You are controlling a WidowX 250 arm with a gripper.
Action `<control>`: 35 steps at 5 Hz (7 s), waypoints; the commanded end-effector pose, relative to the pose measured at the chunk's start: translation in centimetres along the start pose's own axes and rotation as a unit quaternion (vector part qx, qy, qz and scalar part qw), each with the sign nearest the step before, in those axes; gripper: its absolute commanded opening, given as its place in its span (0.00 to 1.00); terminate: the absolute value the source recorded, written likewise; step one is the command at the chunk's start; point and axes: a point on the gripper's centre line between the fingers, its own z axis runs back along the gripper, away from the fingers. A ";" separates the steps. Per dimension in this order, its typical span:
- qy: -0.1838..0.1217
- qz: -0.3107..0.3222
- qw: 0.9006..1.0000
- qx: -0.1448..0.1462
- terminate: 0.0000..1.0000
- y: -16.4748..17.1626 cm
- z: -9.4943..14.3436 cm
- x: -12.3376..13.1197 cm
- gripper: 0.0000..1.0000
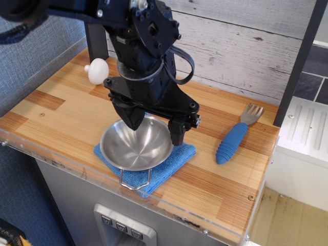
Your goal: Place blue spoon to the left of the frying pan
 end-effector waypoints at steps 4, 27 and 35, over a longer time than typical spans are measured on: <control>-0.031 -0.058 0.997 -0.035 0.00 -3.6 -2.2 5.7 1.00; -0.048 0.440 0.882 0.163 0.00 16.7 2.8 -1.6 0.00; -0.083 0.615 0.770 0.149 0.00 13.5 -7.8 1.0 0.00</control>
